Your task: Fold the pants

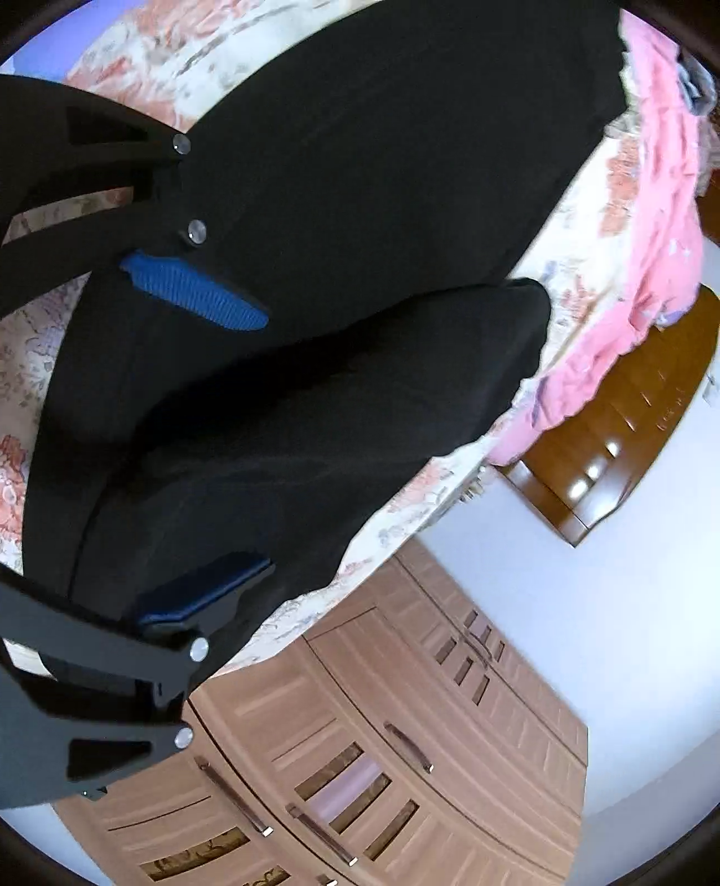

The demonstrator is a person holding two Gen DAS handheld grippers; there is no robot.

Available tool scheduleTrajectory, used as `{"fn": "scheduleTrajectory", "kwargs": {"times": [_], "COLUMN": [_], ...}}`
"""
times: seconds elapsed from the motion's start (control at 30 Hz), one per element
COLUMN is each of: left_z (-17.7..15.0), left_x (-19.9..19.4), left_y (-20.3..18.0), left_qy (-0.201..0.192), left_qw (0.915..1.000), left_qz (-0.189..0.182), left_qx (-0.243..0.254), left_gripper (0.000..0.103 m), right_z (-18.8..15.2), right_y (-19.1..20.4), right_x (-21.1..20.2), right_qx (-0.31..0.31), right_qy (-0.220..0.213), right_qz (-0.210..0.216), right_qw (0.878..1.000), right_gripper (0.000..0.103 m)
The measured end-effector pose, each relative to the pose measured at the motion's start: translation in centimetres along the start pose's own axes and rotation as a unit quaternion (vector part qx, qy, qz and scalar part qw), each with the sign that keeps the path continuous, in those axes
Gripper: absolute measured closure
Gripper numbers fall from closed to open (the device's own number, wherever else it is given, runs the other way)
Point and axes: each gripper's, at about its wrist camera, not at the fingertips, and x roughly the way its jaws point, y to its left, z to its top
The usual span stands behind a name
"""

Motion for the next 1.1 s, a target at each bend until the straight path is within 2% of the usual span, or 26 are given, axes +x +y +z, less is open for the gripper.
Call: {"fn": "scheduleTrajectory", "kwargs": {"times": [0.07,0.17,0.23,0.3,0.37,0.4,0.43,0.47,0.5,0.57,0.63,0.67,0.73,0.8,0.87,0.9,0.93,0.97,1.03,1.1], "left_z": [0.6,1.1,1.5,1.9,2.4,2.3,2.3,2.5,2.7,3.7,4.9,5.2,4.7,2.6,0.4,-0.6,-1.3,-1.8,-1.5,-1.0], "left_x": [0.1,0.9,1.9,3.1,4.7,5.6,6.2,7.1,7.4,6.2,2.4,-0.7,-3.7,-4.8,-2.7,-1.4,-0.7,-1.2,-1.2,-1.4], "left_y": [-0.2,-0.8,-1.7,-2.7,-4.1,-4.9,-5.4,-6.0,-6.3,-6.5,-6.9,-6.8,-6.3,-4.5,-1.1,0.7,1.8,2.1,1.7,1.6], "left_qy": [0.005,0.018,0.028,0.043,0.058,0.062,0.067,0.070,0.067,0.046,-0.013,-0.050,-0.079,-0.072,-0.014,0.013,0.021,-0.006,-0.005,-0.004], "left_qw": [0.9999,0.9990,0.9960,0.9906,0.9783,0.9726,0.9653,0.9517,0.9451,0.9558,0.9684,0.9779,0.9809,0.9797,0.9810,0.9819,0.9827,0.9829,0.9817,0.9828], "left_qz": [0.014,0.034,0.067,0.100,0.155,0.171,0.190,0.224,0.240,0.203,0.169,0.128,0.112,0.130,0.150,0.156,0.155,0.145,0.151,0.146], "left_qx": [0.005,0.022,0.052,0.083,0.125,0.144,0.166,0.198,0.212,0.208,0.183,0.157,0.138,0.134,0.122,0.107,0.100,0.113,0.117,0.113], "left_gripper": [0.020,0.021,0.022,0.022,0.022,0.022,0.047,0.077,0.096,0.096,0.096,0.096,0.096,0.096,0.095,0.095,0.094,0.094,0.094,0.094], "right_z": [-2.0,-2.0,-1.7,-1.7,-1.7,-2.0,-1.9,-1.8,-1.7,-1.2,-0.4,0.0,0.2,-0.7,-2.5,-3.4,-3.6,-3.7,-3.4,-3.0], "right_y": [1.2,0.6,1.0,1.8,2.2,2.4,2.5,2.7,2.9,3.7,4.3,4.4,3.3,1.4,-0.5,-1.7,-2.2,-2.2,-0.5,1.4], "right_x": [-0.8,-0.8,-1.2,-1.4,-1.4,-1.6,-1.4,-1.3,-1.2,-1.5,-2.6,-3.0,-3.5,-2.8,-1.5,-1.5,-1.7,-2.0,-2.8,-4.3], "right_qx": [0.008,0.011,0.002,-0.006,-0.012,-0.014,-0.016,-0.019,-0.023,-0.038,-0.046,-0.044,-0.028,-0.008,0.017,0.041,0.053,0.056,0.018,-0.008], "right_qy": [0.002,-0.001,0.001,0.003,0.004,0.003,0.005,0.008,0.010,0.003,-0.016,-0.026,-0.025,0.010,0.056,0.048,0.044,0.043,0.032,0.003], "right_qz": [0.005,0.003,-0.008,-0.024,-0.047,-0.053,-0.058,-0.063,-0.066,-0.059,-0.034,-0.021,0.017,0.010,-0.020,-0.004,0.006,0.005,-0.020,-0.007], "right_qw": [1.000,1.000,1.000,1.000,0.999,0.998,0.998,0.998,0.997,0.998,0.998,0.998,0.999,1.000,0.998,0.998,0.998,0.998,0.999,1.000], "right_gripper": [0.034,0.041,0.044,0.051,0.067,0.072,0.078,0.084,0.086,0.091,0.091,0.091,0.091,0.091,0.092,0.094,0.094,0.095,0.095,0.095]}}
